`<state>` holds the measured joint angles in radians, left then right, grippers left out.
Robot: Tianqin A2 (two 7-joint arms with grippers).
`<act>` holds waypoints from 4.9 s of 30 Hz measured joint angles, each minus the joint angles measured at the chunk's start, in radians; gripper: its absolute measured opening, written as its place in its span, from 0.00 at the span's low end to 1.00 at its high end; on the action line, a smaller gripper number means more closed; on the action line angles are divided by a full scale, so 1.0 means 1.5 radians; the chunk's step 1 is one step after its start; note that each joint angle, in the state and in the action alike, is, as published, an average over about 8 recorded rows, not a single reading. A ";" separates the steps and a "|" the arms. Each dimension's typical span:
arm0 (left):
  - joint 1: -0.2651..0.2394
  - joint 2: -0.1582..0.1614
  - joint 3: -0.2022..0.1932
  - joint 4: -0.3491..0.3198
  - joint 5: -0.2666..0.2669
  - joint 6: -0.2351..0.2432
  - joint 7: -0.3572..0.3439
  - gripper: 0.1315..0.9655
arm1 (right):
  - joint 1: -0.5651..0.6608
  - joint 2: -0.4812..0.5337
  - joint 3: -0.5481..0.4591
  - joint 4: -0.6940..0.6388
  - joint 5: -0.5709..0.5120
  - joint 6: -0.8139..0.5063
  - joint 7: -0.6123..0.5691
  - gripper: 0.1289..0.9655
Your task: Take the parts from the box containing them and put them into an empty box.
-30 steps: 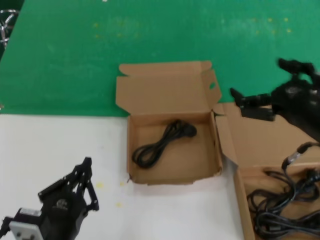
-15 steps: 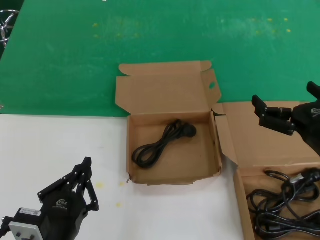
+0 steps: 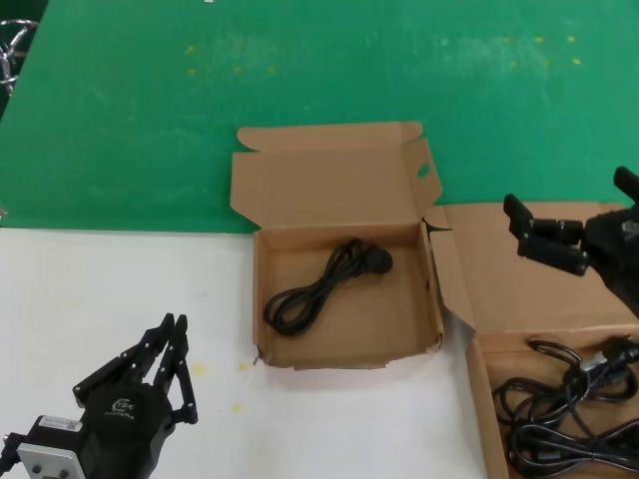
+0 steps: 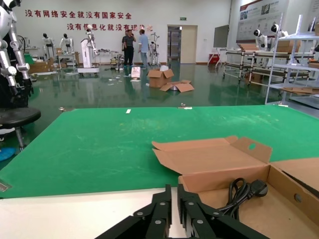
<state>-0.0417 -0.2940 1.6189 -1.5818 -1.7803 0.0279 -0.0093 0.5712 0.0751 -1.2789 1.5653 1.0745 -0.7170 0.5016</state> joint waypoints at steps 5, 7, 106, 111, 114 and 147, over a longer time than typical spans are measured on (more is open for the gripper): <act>0.002 0.000 -0.001 -0.001 -0.001 -0.001 0.000 0.08 | -0.021 0.008 -0.012 0.001 0.027 0.027 -0.019 1.00; 0.002 0.000 -0.001 -0.001 -0.001 -0.001 0.000 0.11 | -0.031 0.012 -0.017 0.002 0.039 0.038 -0.027 1.00; 0.027 -0.004 -0.012 -0.012 -0.013 -0.018 0.006 1.00 | -0.368 0.145 -0.207 0.022 0.467 0.461 -0.323 1.00; 0.027 -0.004 -0.012 -0.012 -0.013 -0.018 0.006 1.00 | -0.368 0.145 -0.207 0.022 0.467 0.461 -0.323 1.00; 0.027 -0.004 -0.012 -0.012 -0.013 -0.018 0.006 1.00 | -0.368 0.145 -0.207 0.022 0.467 0.461 -0.323 1.00; 0.027 -0.004 -0.012 -0.012 -0.013 -0.018 0.006 1.00 | -0.368 0.145 -0.207 0.022 0.467 0.461 -0.323 1.00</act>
<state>-0.0014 -0.2998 1.6007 -1.5994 -1.7993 0.0010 -0.0003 0.0198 0.2922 -1.5889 1.5988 1.7748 -0.0249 0.0174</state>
